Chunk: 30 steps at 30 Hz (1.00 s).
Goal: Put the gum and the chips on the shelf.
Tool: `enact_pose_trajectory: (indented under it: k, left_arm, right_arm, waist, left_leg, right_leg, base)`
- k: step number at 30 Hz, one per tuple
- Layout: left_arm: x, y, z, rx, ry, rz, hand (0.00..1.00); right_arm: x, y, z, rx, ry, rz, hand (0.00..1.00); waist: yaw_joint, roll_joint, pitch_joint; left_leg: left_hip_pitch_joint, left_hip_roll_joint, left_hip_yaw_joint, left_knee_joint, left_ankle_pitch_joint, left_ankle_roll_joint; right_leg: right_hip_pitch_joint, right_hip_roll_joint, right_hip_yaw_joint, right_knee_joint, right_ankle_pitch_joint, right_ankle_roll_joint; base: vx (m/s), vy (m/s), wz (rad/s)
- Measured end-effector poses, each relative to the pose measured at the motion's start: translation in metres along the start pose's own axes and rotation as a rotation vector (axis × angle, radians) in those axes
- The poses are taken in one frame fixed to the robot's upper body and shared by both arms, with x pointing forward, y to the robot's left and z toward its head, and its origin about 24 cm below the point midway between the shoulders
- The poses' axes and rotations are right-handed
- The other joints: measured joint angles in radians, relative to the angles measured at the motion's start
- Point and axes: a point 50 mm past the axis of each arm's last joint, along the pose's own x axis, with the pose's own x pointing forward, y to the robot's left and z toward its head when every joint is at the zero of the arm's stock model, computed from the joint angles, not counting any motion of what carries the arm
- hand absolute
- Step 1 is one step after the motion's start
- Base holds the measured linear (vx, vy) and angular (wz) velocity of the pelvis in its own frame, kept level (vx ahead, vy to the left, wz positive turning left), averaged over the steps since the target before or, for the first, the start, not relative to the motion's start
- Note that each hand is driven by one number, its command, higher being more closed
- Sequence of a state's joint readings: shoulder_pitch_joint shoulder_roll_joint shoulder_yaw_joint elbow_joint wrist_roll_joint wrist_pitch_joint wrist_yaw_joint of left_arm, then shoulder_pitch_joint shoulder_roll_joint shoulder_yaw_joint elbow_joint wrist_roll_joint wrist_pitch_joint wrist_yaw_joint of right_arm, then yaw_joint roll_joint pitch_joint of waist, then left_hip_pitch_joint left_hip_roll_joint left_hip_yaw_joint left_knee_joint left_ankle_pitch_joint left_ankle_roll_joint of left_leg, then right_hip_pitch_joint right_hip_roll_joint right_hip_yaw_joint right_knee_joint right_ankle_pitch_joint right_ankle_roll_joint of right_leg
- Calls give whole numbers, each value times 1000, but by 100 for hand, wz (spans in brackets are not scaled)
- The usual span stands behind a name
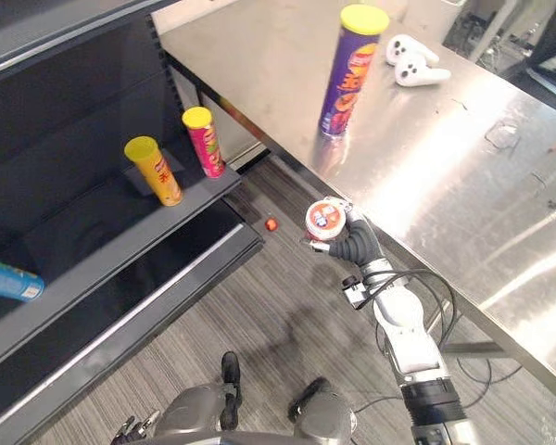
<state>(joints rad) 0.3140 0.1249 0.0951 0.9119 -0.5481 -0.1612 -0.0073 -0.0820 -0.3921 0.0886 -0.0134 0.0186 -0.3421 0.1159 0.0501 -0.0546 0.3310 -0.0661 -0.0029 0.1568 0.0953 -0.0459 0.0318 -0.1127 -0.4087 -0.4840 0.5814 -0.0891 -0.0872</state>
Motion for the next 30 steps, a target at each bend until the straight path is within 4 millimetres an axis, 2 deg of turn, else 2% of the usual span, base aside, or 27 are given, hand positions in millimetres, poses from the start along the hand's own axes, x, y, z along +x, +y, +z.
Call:
enact_pose_trajectory:
  k: [1, 2, 3, 4, 5, 7, 8, 9, 10, 11, 13, 15, 19, 24, 30]
  left_arm:
    - [0, -1, 1, 0, -4, -2, 0]
    - [2, -2, 4, 2, -9, -7, 0]
    - [4, -1, 11, 15, -17, -6, 0]
    - [6, 1, 16, 24, -21, -3, 0]
    - [7, 0, 16, 26, -6, -4, 0]
    - [8, 2, 18, 30, -8, -2, 0]
    - [8, 3, 18, 31, -4, 1, 0]
    - [8, 4, 18, 26, -2, 3, 0]
    - [7, 1, 15, -14, 3, -1, 0]
    - [5, 3, 10, -29, 14, 5, 0]
    - [4, 5, 7, -49, 22, 12, 0]
    - [5, -3, 10, -60, 10, -10, 0]
    - [6, -11, 12, -94, -8, -25, 0]
    - [8, -12, 18, -120, -25, -24, 0]
    - [9, -14, 20, -144, -29, -27, 0]
  right_arm:
    - [-2, 1, -1, 3, 4, 1, 100]
    - [-7, 4, -3, 17, 12, -5, 100]
    - [-10, 7, -4, 30, 18, -6, 100]
    - [-11, 8, -5, 36, 23, -7, 100]
    - [-14, 11, -6, 50, 29, -12, 100]
    - [-16, 14, -6, 65, 22, -16, 100]
    - [-16, 15, -6, 70, 18, -17, 100]
    - [-15, 14, -5, 69, 13, -15, 100]
    - [-13, 13, -5, 80, 8, -16, 100]
    - [-6, 13, -1, 85, -21, -8, 100]
    - [-1, 11, 4, 86, -48, -9, 100]
    - [0, 9, 4, 107, -49, -30, 100]
    - [0, 5, 5, 108, -51, -43, 100]
    - [-3, 8, 3, 111, -40, -16, 100]
    - [-6, 10, 4, 112, -40, 22, 100]
  waist:
    - [-8, 7, 4]
    - [-23, 25, 8]
    - [-25, 15, 5]
    - [-20, 5, 5]
    - [-20, -3, 4]
    - [-22, -11, 1]
    - [-21, -16, -2]
    - [-23, -19, -3]
    - [-16, -2, -5]
    - [-7, 5, -7]
    - [-9, 4, -5]
    - [-10, 4, -6]
    - [-13, 6, -6]
    - [-20, 10, -7]
    - [-22, 19, -10]
  left_leg:
    - [-11, 7, -39, 30, -11, 1]
    - [-58, 17, -118, 72, -20, 0]
    - [-92, 7, -184, 85, -19, 1]
    - [-101, -5, -209, 85, -19, 1]
    - [-114, -25, -260, 88, -18, 2]
    - [-126, -47, -312, 110, -18, 1]
    - [-133, -57, -318, 123, -21, -5]
    - [-141, -72, -338, 141, -25, -20]
    - [-146, -62, -364, 146, -25, -50]
    - [-156, -32, -369, 145, -20, -72]
    - [-170, 1, -395, 149, -12, -109]
    - [-172, 29, -413, 134, -1, -132]
    - [-152, 46, -415, 78, 21, -147]
    - [-137, 53, -396, 23, 36, -128]
    - [-138, 49, -402, 14, 58, -133]
  right_leg:
    - [-36, 27, 88, 38, -11, -18]
    - [-58, 120, 250, -4, -84, 26]
    - [-72, 187, 382, -80, -117, 48]
    - [-81, 205, 431, -110, -122, 63]
    - [-87, 234, 513, -155, -119, 94]
    - [-88, 251, 568, -196, -98, 132]
    - [-84, 246, 563, -222, -89, 145]
    - [-81, 237, 552, -233, -88, 180]
    - [-75, 241, 514, -228, -99, 197]
    - [-75, 267, 496, -233, -99, 191]
    - [-78, 297, 460, -231, -93, 176]
    - [-72, 320, 423, -229, -92, 166]
    - [-69, 328, 414, -234, -94, 154]
    - [-68, 328, 421, -263, -89, 151]
    - [-64, 325, 413, -265, -86, 153]
  base:
    - [47, -18, 153]
    - [43, -91, 174]
    - [28, -110, 170]
    - [29, -143, 162]
    - [35, -126, 123]
    - [43, -188, 142]
    - [37, -219, 138]
    - [76, -288, 111]
    - [96, -291, 80]
    - [90, -238, 42]
    - [85, -223, 24]
    - [107, -236, 31]
    - [44, -112, 8]
    - [-21, 12, -2]
    - [22, 3, 8]
